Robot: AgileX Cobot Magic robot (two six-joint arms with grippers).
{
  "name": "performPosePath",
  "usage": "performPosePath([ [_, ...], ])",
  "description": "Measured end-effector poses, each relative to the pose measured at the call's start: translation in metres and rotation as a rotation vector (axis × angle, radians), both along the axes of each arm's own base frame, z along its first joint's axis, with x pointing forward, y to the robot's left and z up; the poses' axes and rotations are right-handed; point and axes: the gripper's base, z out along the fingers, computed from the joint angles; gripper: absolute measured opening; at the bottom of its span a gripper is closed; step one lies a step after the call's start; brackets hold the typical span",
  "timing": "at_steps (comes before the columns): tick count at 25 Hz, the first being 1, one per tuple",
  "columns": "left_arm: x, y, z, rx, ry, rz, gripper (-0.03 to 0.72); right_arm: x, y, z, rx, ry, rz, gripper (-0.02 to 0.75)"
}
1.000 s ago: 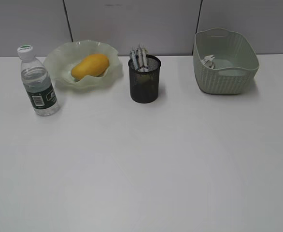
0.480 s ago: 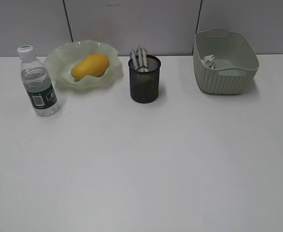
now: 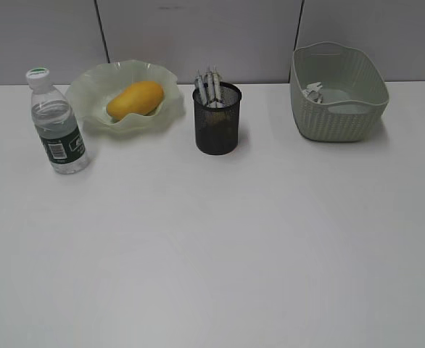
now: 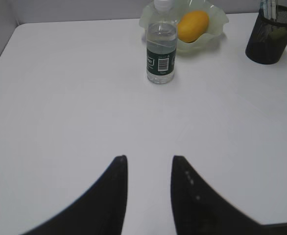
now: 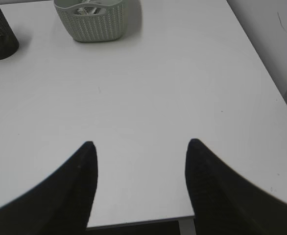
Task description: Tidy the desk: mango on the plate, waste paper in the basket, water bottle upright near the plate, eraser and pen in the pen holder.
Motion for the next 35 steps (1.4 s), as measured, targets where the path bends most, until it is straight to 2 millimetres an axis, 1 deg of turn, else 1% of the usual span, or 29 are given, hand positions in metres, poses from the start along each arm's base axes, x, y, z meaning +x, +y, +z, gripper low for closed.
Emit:
performPosePath([
  [35,0.0000,0.0000,0.0000,0.000,0.000,0.000,0.238,0.0000,0.0000,0.0000,0.001,0.000,0.000,0.459],
])
